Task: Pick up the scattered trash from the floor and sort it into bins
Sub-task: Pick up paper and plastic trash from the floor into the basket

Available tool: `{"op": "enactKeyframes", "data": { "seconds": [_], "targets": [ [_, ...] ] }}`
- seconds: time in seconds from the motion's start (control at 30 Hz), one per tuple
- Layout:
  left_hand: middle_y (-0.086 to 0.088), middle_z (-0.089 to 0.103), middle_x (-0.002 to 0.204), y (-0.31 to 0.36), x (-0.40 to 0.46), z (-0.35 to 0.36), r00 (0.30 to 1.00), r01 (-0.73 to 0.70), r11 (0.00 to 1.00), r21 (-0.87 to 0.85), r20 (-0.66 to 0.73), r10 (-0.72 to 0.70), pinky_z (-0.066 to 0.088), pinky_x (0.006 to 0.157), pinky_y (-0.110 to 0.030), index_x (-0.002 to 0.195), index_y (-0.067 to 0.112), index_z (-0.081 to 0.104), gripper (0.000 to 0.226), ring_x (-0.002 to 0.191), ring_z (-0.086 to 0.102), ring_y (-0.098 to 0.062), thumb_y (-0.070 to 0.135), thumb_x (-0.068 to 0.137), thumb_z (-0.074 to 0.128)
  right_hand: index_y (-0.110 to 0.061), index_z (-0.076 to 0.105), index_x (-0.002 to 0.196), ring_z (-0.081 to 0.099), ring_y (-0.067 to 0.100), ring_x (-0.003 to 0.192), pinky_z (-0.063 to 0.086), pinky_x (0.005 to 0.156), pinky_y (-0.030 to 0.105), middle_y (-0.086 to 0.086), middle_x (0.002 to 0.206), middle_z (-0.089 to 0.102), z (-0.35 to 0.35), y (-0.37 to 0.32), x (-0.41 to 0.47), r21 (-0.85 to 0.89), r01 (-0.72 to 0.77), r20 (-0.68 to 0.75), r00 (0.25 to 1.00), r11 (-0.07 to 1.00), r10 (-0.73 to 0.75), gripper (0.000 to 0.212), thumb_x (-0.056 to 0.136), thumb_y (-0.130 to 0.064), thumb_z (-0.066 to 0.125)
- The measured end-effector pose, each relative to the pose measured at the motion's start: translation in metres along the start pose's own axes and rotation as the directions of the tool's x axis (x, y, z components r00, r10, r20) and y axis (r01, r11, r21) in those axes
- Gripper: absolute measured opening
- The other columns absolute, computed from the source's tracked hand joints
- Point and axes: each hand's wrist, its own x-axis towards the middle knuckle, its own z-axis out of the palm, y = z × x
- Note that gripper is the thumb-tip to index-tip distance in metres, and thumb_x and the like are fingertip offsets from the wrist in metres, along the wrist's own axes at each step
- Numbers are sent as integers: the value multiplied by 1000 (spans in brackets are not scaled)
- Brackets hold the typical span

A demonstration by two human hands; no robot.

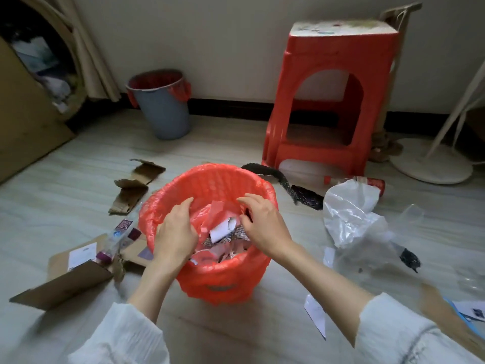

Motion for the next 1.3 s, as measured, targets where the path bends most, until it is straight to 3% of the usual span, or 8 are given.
{"op": "enactKeyframes", "data": {
  "seconds": [0.17,0.27,0.47,0.67,0.83,0.97,1.17,1.3],
  "targets": [
    [-9,60,111,37,-13,13,966,-241,960,-145,-128,223,46,89,-45,123,11,54,44,105,58,-28,2,81,40,-16,60,118,53,20,114,40,99,37,-1,124,59,-20,34,-38,44,20,-113,994,999,-15,32,88,-9,51],
    [-9,61,103,71,-27,31,913,-405,894,-190,-136,384,41,86,-33,114,9,58,40,98,58,-26,9,80,37,-17,60,117,58,17,105,42,93,30,-3,119,62,-29,76,-66,60,-121,-106,986,991,127,30,90,-9,49],
    [-5,58,98,108,-75,101,790,-576,796,-186,123,600,47,69,-33,114,13,57,37,92,57,-22,6,81,41,-17,55,123,49,20,121,39,96,28,-3,134,53,-13,152,-123,-183,-341,198,906,922,375,33,93,-18,42],
    [-5,48,130,81,-106,173,675,-487,864,-130,571,467,45,89,-37,130,14,47,48,117,48,-27,14,86,29,-15,26,144,29,22,137,30,105,28,1,154,20,15,199,-155,-346,-110,372,895,932,244,52,94,-18,39],
    [-4,4,157,84,-84,214,542,-599,799,55,762,355,29,108,-37,145,15,20,59,143,9,-21,5,89,37,-23,67,108,61,21,112,54,78,30,1,126,61,19,235,-152,-455,105,502,851,884,157,48,78,-39,33],
    [-1,-11,157,102,-65,258,461,-726,686,47,774,435,13,114,-34,148,16,-1,62,144,-6,-20,17,96,32,-26,70,96,64,17,106,54,80,28,-4,114,67,18,255,-171,-484,224,574,811,846,113,46,75,-42,32],
    [2,-3,157,106,-69,279,459,-748,661,57,763,454,14,113,-37,148,17,7,70,144,3,-19,7,86,38,-19,70,88,63,18,105,50,88,28,-2,112,67,0,278,-207,-468,77,460,872,881,168,37,84,-38,38],
    [-9,49,138,99,-87,279,549,-740,671,53,625,556,48,85,-37,125,8,54,73,121,52,-28,1,54,69,-15,71,95,66,18,98,47,90,30,-1,106,70,-3,278,-225,-479,-23,355,909,878,217,40,82,-37,40]
  ]
}}
